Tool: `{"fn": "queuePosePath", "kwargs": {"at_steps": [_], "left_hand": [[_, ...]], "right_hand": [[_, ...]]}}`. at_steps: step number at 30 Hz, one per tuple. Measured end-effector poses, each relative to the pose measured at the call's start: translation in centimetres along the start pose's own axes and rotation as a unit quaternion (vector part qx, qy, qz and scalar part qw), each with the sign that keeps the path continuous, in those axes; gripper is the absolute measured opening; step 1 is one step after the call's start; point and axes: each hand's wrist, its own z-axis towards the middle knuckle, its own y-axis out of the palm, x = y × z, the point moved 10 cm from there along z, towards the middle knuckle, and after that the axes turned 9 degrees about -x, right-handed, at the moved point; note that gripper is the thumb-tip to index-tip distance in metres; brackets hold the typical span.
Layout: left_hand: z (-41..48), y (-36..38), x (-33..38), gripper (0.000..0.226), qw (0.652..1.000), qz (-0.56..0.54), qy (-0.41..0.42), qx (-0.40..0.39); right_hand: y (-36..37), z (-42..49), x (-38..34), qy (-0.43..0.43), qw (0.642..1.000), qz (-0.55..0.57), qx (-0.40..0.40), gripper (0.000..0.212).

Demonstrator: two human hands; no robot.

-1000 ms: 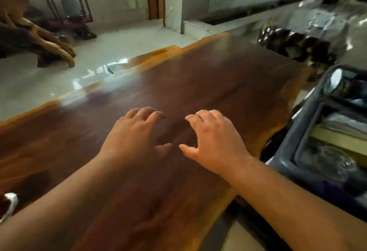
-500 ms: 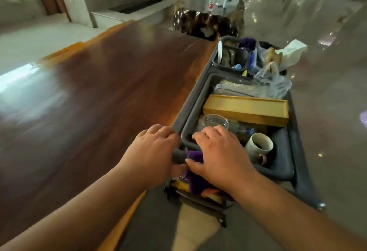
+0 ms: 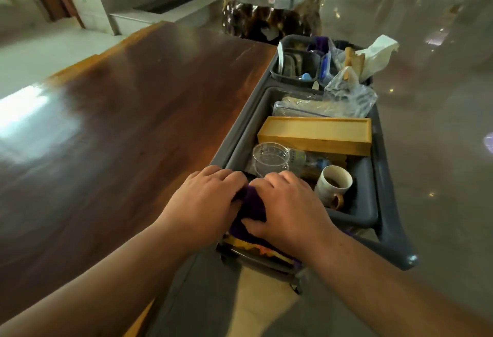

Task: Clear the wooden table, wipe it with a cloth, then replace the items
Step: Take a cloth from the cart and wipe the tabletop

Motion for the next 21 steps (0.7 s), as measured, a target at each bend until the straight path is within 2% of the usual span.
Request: {"fn": "queuePosePath", "kwargs": {"at_steps": [4, 7, 10, 15, 17, 19, 21], "left_hand": [[-2.9, -4.1, -2.0, 0.018, 0.998, 0.020, -0.038, 0.049], [-8.1, -7.4, -6.3, 0.021, 0.987, 0.065, -0.120, 0.086], [-10.7, -8.1, -8.4, 0.028, 0.980, 0.077, -0.176, 0.057], [-23.1, -10.1, -14.6, 0.037, 0.943, 0.092, -0.313, 0.072], [-28.5, -10.4, -16.0, 0.050, 0.923, 0.083, -0.368, 0.071], [-34.1, -10.6, -16.9, 0.070, 0.904, 0.047, -0.414, 0.094], [-40.0, -10.2, -17.6, 0.076, 0.881, 0.032, -0.458, 0.116]], "right_hand": [[-1.6, 1.7, -3.6, -0.044, 0.998, 0.008, 0.038, 0.033], [-2.5, 3.7, -9.8, -0.105, 0.994, 0.023, 0.038, 0.017], [-3.0, 5.1, -13.0, -0.132, 0.988, 0.035, 0.065, 0.022], [-3.1, 5.9, -26.1, -0.247, 0.966, 0.037, 0.059, 0.027], [-2.9, 5.3, -31.4, -0.294, 0.953, 0.043, 0.054, 0.032], [-2.1, 4.3, -36.8, -0.329, 0.943, 0.042, 0.036, 0.028], [-0.9, 2.7, -42.3, -0.360, 0.932, 0.037, 0.024, 0.026]]}}
